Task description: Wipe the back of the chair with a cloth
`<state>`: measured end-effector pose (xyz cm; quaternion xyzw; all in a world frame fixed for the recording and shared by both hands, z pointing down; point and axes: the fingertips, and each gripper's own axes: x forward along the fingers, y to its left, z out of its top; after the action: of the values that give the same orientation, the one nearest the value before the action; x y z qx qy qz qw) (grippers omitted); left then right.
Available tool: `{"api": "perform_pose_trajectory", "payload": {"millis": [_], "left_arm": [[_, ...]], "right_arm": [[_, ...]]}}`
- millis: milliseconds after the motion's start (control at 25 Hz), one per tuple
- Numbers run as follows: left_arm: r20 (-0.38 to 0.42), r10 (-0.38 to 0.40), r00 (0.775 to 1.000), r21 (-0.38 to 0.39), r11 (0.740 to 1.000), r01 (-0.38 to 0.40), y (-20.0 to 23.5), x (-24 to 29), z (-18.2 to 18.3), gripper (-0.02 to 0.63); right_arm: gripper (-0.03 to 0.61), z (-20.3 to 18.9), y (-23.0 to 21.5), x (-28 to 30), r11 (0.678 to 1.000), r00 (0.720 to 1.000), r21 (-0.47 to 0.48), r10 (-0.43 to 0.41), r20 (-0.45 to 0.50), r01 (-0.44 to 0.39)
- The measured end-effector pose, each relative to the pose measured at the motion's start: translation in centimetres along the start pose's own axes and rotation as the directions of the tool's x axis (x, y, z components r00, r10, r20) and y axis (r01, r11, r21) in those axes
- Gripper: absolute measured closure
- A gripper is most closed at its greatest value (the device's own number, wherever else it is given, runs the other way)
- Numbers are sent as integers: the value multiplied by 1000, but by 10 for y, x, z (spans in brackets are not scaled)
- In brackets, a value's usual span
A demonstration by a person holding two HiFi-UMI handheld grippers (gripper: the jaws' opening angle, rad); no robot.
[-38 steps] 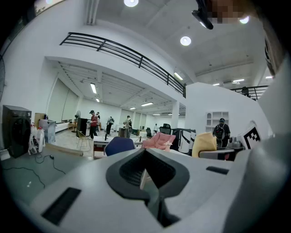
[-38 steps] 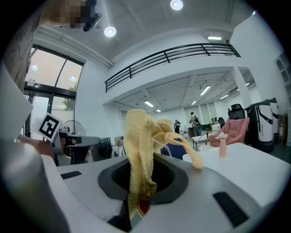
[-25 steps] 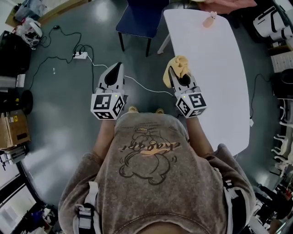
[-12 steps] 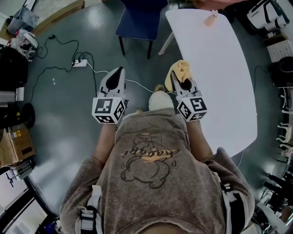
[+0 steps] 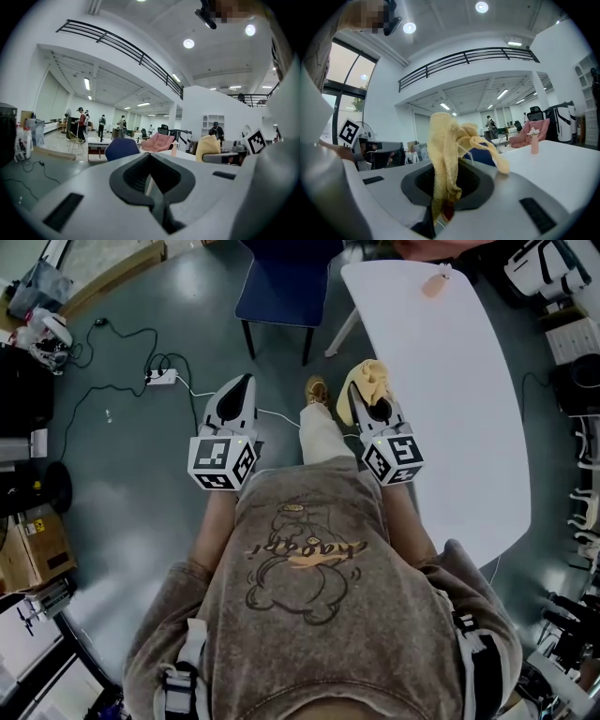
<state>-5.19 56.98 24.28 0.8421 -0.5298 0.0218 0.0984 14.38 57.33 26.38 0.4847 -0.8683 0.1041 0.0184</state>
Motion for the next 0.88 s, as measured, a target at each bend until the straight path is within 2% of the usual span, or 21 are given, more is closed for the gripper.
{"api": "perform_pose_trajectory", "payload": {"millis": [440,880], "left_arm": [[-33,37,999,-1,999,-38,62,110,16,604],[-11,64,998,-22,998,-64,115,289,84,605]], "right_arm": [[508,18,-61,115,999,999,28,41,-6,-40],[508,86,-175,258,995,995,23,94,-22,-93]]}}
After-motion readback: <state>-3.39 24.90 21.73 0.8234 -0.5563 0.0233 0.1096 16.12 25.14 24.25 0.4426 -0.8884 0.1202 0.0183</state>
